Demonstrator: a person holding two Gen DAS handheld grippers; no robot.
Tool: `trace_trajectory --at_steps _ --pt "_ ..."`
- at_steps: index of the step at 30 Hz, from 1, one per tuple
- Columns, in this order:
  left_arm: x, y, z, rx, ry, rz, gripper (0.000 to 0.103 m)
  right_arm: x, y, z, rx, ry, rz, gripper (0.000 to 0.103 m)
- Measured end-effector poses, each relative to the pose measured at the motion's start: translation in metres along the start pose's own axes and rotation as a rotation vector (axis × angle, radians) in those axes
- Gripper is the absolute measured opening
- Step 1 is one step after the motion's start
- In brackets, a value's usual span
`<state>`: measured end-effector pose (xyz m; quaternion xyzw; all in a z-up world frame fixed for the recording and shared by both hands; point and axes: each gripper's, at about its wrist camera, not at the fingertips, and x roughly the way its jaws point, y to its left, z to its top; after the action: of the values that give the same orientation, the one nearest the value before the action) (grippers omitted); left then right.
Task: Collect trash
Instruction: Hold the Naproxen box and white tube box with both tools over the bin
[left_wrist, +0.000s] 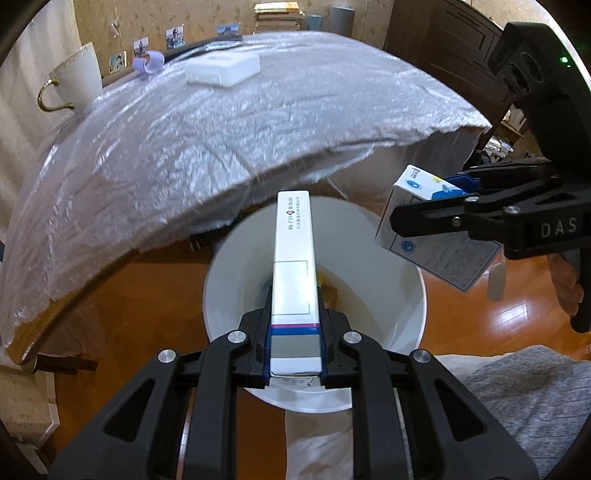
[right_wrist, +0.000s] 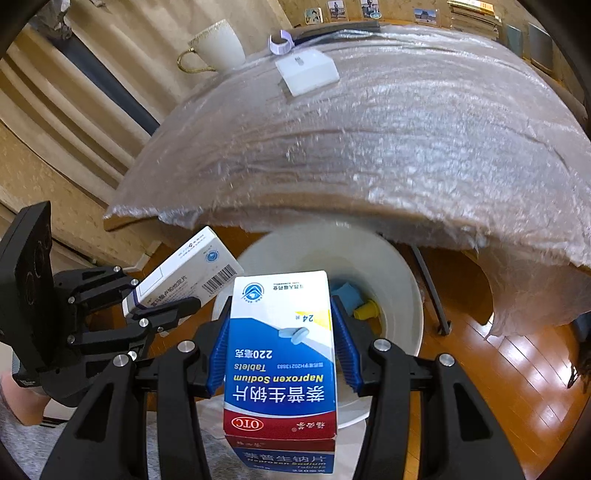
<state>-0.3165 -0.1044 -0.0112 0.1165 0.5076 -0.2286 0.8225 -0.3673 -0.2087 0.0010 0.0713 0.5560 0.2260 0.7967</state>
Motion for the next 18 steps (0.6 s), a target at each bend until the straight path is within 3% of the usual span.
trace_trajectory --at_steps 18 --pt "0.047 0.003 -0.013 -0.007 0.1 0.025 0.019 0.04 -0.003 -0.019 -0.018 0.074 -0.066 0.048"
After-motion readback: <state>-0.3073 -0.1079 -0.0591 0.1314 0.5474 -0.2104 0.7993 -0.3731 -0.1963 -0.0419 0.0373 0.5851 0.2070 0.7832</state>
